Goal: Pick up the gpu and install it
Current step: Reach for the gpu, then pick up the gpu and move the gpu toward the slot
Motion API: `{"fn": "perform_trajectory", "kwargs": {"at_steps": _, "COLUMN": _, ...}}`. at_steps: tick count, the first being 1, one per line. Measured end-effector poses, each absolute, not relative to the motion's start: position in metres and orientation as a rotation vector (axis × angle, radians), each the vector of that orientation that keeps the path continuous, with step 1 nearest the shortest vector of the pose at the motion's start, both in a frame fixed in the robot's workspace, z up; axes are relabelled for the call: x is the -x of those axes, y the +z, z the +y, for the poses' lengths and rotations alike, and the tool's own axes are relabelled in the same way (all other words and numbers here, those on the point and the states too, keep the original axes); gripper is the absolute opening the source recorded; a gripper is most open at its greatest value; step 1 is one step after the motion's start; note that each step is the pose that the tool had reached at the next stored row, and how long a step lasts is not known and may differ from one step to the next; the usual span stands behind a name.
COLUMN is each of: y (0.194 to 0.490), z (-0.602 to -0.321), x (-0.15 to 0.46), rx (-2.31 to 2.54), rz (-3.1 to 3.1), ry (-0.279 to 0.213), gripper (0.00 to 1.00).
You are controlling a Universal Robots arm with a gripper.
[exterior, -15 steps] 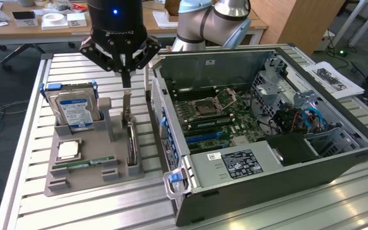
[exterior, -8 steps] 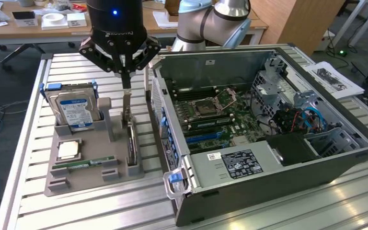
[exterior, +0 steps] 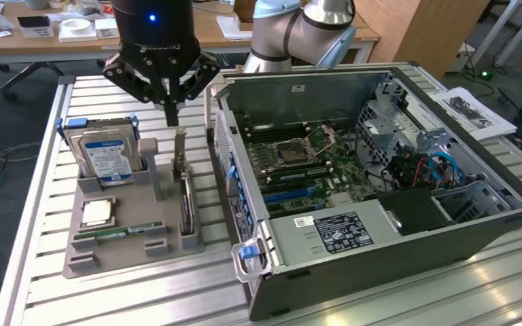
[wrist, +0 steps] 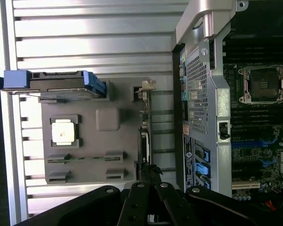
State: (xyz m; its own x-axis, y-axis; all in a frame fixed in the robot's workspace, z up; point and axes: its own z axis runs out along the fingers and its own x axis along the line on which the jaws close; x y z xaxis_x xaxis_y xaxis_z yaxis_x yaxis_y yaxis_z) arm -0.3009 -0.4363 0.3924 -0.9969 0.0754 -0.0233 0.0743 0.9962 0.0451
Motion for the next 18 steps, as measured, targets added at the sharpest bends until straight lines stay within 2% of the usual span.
{"fn": "perform_trajectory", "kwargs": {"at_steps": 13, "y": 0.3924, "z": -0.4363, "x": 0.301, "rx": -0.117, "rz": 3.114, "ry": 0.069, "gripper": 0.11}}
{"fn": "perform_trajectory", "kwargs": {"at_steps": 15, "y": 0.3925, "z": -0.4363, "x": 0.301, "rx": -0.117, "rz": 3.114, "ry": 0.069, "gripper": 0.23}}
{"fn": "perform_trajectory", "kwargs": {"at_steps": 16, "y": 0.3925, "z": -0.4363, "x": 0.301, "rx": -0.117, "rz": 3.114, "ry": 0.069, "gripper": 0.23}}
{"fn": "perform_trajectory", "kwargs": {"at_steps": 18, "y": 0.3925, "z": -0.4363, "x": 0.301, "rx": -0.117, "rz": 3.114, "ry": 0.069, "gripper": 0.35}}
